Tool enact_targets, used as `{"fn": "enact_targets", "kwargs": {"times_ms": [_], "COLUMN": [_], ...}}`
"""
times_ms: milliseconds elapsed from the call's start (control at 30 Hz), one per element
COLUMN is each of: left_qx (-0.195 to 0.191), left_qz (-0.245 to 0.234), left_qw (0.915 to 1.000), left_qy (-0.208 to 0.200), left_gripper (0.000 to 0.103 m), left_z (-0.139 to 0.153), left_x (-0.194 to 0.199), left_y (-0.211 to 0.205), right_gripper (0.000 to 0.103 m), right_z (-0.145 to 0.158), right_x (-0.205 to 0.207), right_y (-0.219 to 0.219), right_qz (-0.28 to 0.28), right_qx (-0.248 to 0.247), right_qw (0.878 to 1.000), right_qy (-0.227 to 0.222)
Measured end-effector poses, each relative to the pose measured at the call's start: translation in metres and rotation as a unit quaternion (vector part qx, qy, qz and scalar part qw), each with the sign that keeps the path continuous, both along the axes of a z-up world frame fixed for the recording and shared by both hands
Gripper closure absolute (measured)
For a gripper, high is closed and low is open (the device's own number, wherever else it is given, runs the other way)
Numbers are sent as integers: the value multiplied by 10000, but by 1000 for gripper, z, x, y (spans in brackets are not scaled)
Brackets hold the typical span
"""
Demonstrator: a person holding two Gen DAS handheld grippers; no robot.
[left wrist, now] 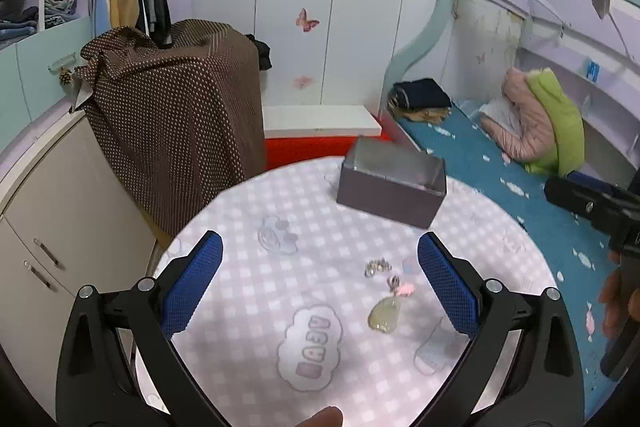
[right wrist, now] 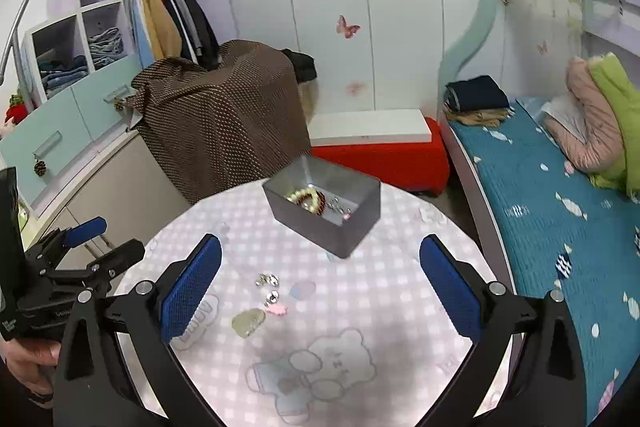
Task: Organize jewelry
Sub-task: 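Withdraw both open grippers from the box toward the remaining jewelry, then grasp the jade pendant with the left gripper while the right grasps the pink charm earring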
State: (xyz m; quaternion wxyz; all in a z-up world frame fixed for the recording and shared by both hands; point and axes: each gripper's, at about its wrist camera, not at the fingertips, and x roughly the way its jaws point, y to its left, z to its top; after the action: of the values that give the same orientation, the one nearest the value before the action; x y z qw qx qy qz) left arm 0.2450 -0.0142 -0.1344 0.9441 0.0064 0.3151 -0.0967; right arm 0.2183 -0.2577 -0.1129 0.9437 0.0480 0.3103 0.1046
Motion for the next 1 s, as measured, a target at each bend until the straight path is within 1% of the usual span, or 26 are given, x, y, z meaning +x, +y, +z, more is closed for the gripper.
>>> {"fn": "enact_targets", "kwargs": {"times_ms": [133, 333, 500, 667, 800, 1000], "left_qx": [14, 183, 309, 426, 482, 511], "left_qz": [-68, -355, -574, -676, -737, -857], "left_qw": [10000, 9988, 9961, 9929, 9907, 9876], "left_qy": [71, 285, 587, 884, 1039, 1210], "left_gripper": [5, 5, 5, 5, 5, 7], "left_z": [-13, -43, -73, -100, -114, -128], "left_x": [-5, -7, 4, 19, 25, 32], "left_y": [-4, -21, -38, -50, -55, -62], "right_gripper": [7, 7, 7, 7, 7, 7], "right_z": [-8, -25, -39, -49, -57, -70], "right_x": [-5, -5, -1, 3, 7, 13], "right_y": [-5, -11, -14, -16, -17, -16], "right_qz": [-114, -150, -147, -148, -142, -126], "right_qx": [69, 170, 187, 200, 184, 130], "right_qw": [9999, 9994, 9987, 9979, 9971, 9958], "right_qy": [61, 259, 454, 605, 720, 894]}}
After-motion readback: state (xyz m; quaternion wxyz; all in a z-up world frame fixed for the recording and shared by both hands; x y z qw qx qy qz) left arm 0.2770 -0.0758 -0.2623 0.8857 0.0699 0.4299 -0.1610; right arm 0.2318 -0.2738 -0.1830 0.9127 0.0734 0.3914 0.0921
